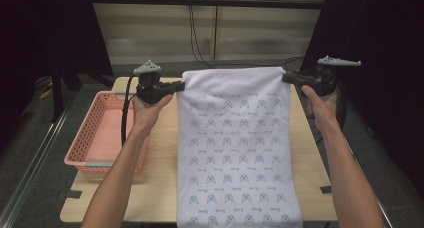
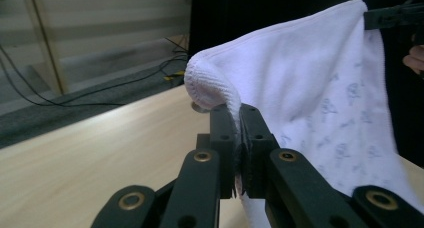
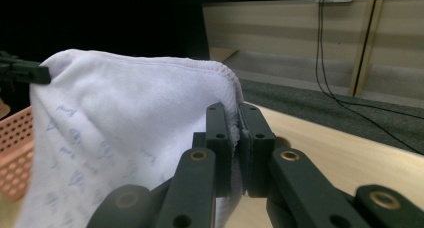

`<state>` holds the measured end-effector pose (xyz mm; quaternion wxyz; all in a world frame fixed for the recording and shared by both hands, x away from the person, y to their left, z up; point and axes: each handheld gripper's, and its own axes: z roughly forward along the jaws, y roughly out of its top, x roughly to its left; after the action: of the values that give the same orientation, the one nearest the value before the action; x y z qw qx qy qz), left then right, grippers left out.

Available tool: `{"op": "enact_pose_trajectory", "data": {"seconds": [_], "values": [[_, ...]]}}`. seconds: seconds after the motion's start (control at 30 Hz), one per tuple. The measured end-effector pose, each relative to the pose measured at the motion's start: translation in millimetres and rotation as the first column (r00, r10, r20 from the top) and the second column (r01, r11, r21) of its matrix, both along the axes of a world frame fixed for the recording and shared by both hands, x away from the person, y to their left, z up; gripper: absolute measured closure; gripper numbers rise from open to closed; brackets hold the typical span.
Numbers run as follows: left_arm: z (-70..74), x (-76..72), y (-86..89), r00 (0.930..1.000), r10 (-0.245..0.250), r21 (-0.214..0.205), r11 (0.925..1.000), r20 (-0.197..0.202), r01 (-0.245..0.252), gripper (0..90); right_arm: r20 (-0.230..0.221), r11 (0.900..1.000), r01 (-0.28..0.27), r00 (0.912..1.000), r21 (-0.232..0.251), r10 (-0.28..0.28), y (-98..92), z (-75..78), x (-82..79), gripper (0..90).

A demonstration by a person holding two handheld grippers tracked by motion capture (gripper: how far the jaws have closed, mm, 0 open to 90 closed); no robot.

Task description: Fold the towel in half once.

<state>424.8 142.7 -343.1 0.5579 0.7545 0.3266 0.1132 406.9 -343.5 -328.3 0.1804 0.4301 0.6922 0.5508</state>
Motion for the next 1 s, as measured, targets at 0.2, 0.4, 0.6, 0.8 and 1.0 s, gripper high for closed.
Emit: {"op": "enact_pose_trajectory", "data": {"seconds": [0.2,0.4,0.6,0.8,1.0], "values": [[-16.7,-36.4,0.6,0.999,-0.045,0.018,0.9988,0.003,0.045,86.6,-0.018,0.9985,-0.055,0.9983,-0.003,0.055,1.0,-20.9,-43.3,84.8],[-34.3,-85.3,8.1,0.9937,-0.112,0.042,0.9928,-0.012,0.112,86.6,-0.037,0.9941,-0.108,0.9935,-0.014,0.107,-2.2,-38.5,-97.9,84.8],[-65.7,-131.5,16.9,0.9843,-0.147,0.035,0.988,-0.098,0.151,86.4,-0.128,0.9846,-0.164,0.9796,-0.061,0.155,-0.7,-70.6,-154.5,84.8],[-111.2,-166.6,16.0,0.9585,-0.168,0.11,0.9743,-0.231,0.197,86.4,-0.266,0.9758,-0.194,0.9504,-0.101,0.162,3.0,-116.2,-194.0,84.8],[-138.1,-181.2,7.6,0.922,-0.187,0.183,0.9481,-0.339,0.26,86.2,-0.387,0.9627,-0.217,0.9115,-0.162,0.141,4.0,-146.4,-212.6,84.7]]}}
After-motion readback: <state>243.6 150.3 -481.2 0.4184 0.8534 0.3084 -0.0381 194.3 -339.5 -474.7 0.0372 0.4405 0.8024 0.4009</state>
